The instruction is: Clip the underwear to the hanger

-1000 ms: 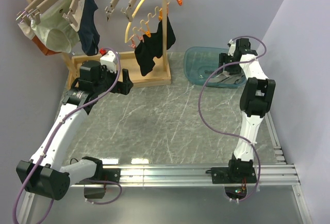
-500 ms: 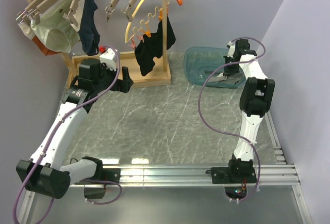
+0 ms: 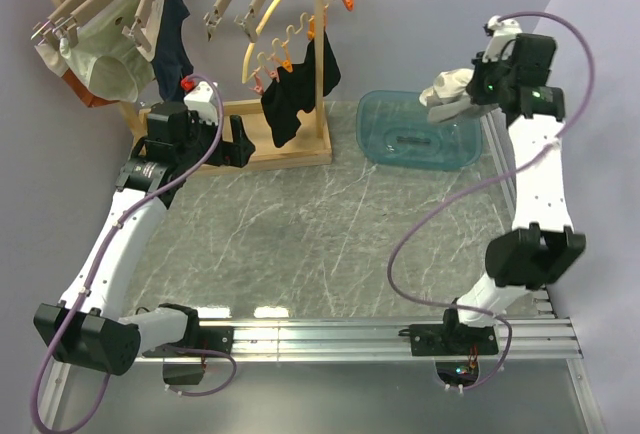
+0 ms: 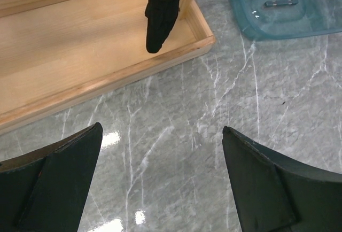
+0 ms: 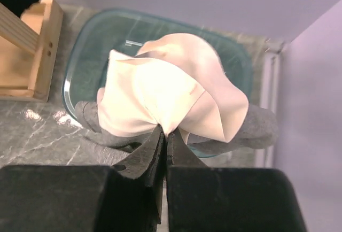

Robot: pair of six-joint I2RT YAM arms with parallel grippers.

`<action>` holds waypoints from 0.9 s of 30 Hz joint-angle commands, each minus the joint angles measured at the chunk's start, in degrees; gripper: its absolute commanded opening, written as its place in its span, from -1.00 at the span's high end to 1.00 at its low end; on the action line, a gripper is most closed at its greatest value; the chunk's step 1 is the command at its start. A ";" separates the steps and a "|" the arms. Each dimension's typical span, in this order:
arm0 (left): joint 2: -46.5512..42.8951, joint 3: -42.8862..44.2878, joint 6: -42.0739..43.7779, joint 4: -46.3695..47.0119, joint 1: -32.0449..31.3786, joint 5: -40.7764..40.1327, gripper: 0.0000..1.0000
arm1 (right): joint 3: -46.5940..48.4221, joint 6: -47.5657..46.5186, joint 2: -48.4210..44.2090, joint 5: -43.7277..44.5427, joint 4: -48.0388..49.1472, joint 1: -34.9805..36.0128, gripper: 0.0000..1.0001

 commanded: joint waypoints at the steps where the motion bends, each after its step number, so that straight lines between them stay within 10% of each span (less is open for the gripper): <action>1: -1.32 1.23 -1.77 1.79 0.34 1.61 -0.99 | -2.54 -3.99 -4.23 -0.35 -0.58 -1.82 1.00; 15: -1.67 -0.61 2.62 -1.20 0.43 7.93 -0.99 | -31.45 -8.59 -25.34 -7.29 -4.37 -0.95 1.00; 27: -2.28 -4.04 1.31 1.52 0.43 16.90 -0.99 | -38.92 3.81 -21.99 -47.52 -9.20 5.19 1.00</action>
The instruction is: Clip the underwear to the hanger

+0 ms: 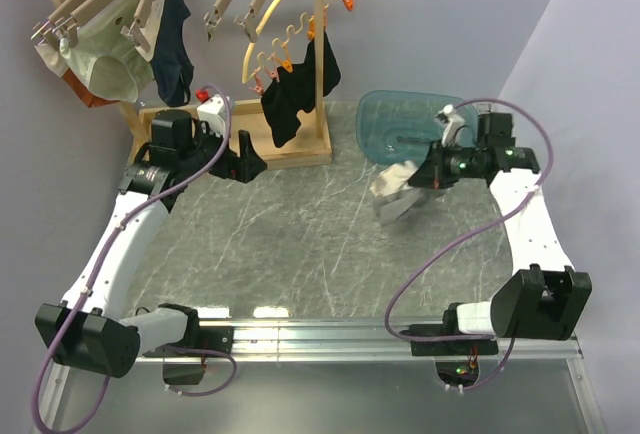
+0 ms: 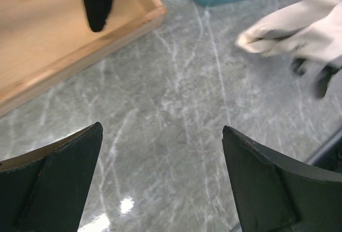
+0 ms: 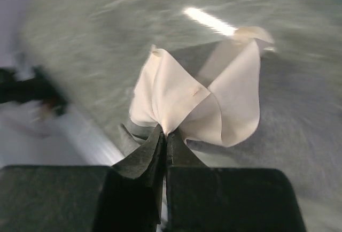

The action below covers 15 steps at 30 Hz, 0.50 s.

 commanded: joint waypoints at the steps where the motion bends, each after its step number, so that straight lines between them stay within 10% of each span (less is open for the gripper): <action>1: -2.41 -1.96 -0.84 3.75 0.19 6.10 -0.97 | -5.50 5.19 -1.50 -19.78 0.09 3.58 1.00; 6: -5.14 -7.06 1.08 8.41 0.19 12.09 -0.95 | -16.51 17.51 -0.81 -32.63 14.68 7.89 1.00; 10: -4.36 -9.26 10.63 5.87 -0.34 16.22 -0.92 | -14.78 4.98 8.58 -33.09 5.06 6.76 1.00; 15: -0.76 -12.60 20.15 3.14 -6.12 12.81 -0.85 | -3.62 -21.05 29.65 -26.84 -18.25 2.99 0.12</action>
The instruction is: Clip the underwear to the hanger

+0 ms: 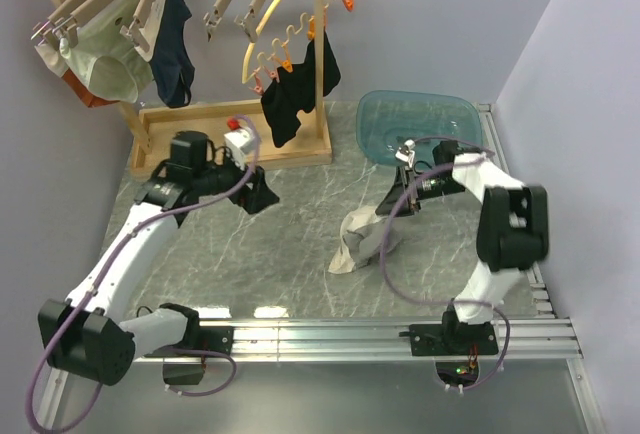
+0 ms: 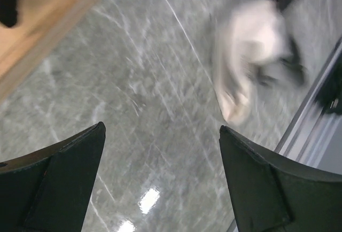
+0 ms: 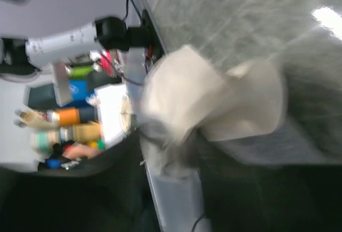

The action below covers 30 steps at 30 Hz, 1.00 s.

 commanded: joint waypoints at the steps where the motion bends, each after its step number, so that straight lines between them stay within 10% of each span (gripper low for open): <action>1: 2.98 -2.76 10.95 0.14 -4.65 -0.55 -0.83 | 5.99 -18.53 10.04 1.38 -15.51 -3.49 -0.22; 9: 7.47 -9.18 13.97 6.21 -17.82 -4.51 -0.65 | 8.90 -4.77 3.06 19.90 1.16 -6.31 -0.61; 21: 16.16 -14.28 -17.38 21.40 -22.76 -4.42 -0.37 | 7.94 6.58 -2.16 35.13 2.40 1.86 -0.40; 30: 22.50 -13.14 -22.25 23.71 -28.04 -13.04 -0.27 | 9.34 10.63 0.04 40.48 3.54 10.20 -0.36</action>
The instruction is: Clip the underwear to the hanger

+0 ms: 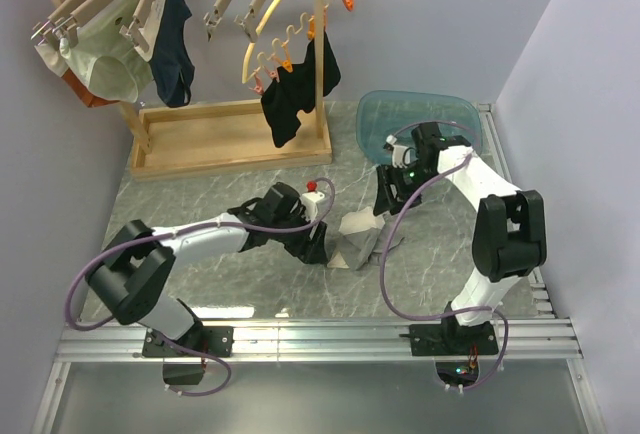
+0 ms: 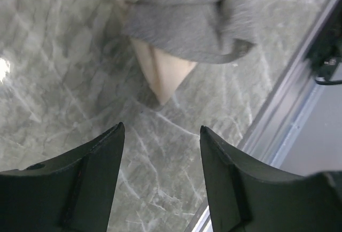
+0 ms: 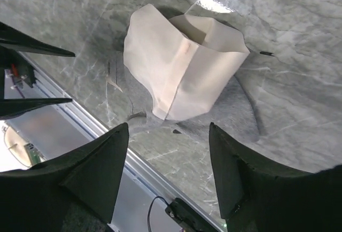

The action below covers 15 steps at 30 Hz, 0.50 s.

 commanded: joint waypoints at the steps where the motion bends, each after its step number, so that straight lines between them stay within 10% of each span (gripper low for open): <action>1: 2.02 2.00 -3.71 2.77 -0.11 -2.86 -0.27 | 1.08 2.63 -0.07 4.84 1.88 2.39 -0.36; 9: 0.88 2.62 -4.33 2.50 -0.10 -3.21 -0.27 | 1.78 4.48 5.12 6.26 3.55 4.15 -0.21; 15: 1.06 2.62 -4.77 2.50 -0.10 -3.64 -0.28 | 3.28 4.39 5.74 3.28 3.21 4.50 0.44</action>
